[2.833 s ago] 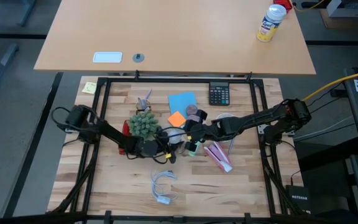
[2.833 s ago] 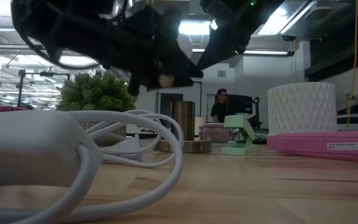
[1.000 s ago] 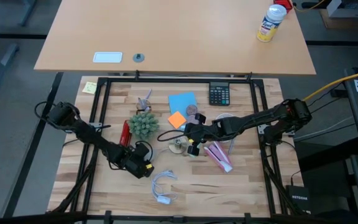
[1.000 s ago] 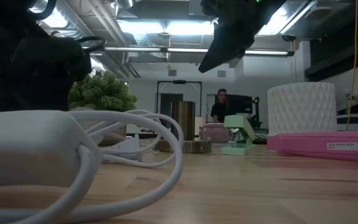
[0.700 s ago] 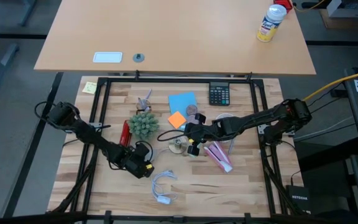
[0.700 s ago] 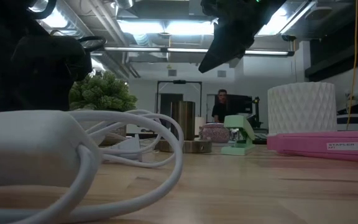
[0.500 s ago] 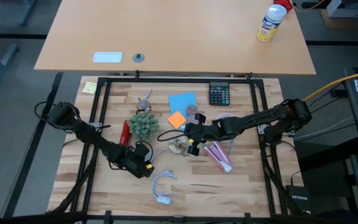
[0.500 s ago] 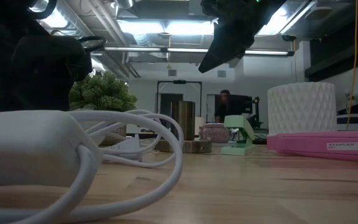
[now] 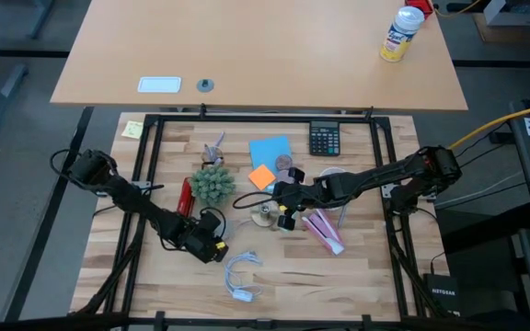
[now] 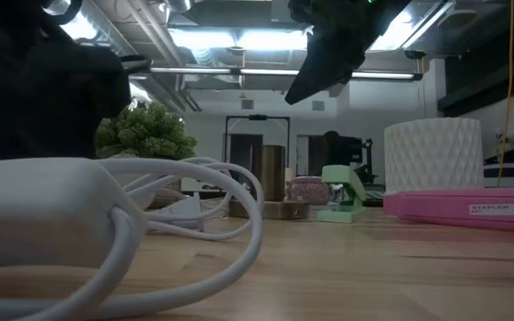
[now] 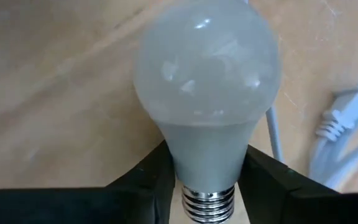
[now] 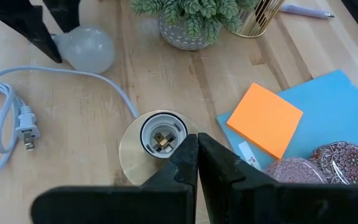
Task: Screw lightbulb
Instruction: Insert the white lightbulb into the lamp socket
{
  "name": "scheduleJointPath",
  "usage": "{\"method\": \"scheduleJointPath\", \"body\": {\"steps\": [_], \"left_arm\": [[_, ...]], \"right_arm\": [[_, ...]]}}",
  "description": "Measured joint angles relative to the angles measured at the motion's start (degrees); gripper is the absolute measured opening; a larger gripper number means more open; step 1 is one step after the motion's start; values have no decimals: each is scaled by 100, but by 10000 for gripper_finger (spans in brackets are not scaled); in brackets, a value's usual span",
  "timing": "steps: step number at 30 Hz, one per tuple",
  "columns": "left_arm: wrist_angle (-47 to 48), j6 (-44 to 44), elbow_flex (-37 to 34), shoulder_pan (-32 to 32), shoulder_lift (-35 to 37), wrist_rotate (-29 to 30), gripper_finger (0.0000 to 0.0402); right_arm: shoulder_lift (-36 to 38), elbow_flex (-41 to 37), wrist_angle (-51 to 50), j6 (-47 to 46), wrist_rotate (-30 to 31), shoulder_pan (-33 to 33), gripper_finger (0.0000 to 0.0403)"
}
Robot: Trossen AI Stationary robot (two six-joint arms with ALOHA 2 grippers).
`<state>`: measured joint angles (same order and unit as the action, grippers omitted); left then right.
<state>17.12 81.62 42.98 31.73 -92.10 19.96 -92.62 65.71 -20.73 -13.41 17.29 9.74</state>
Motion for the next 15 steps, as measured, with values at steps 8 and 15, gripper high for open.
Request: {"method": "scheduleJointPath", "body": {"steps": [8,15], "left_arm": [[7,233,-2,4,258,51,140],[15,243,0,4,521,99,138]], "right_arm": [[116,-2,-50,22,-272,0,17],[560,-2,-72,34,-381,0,17]]}}
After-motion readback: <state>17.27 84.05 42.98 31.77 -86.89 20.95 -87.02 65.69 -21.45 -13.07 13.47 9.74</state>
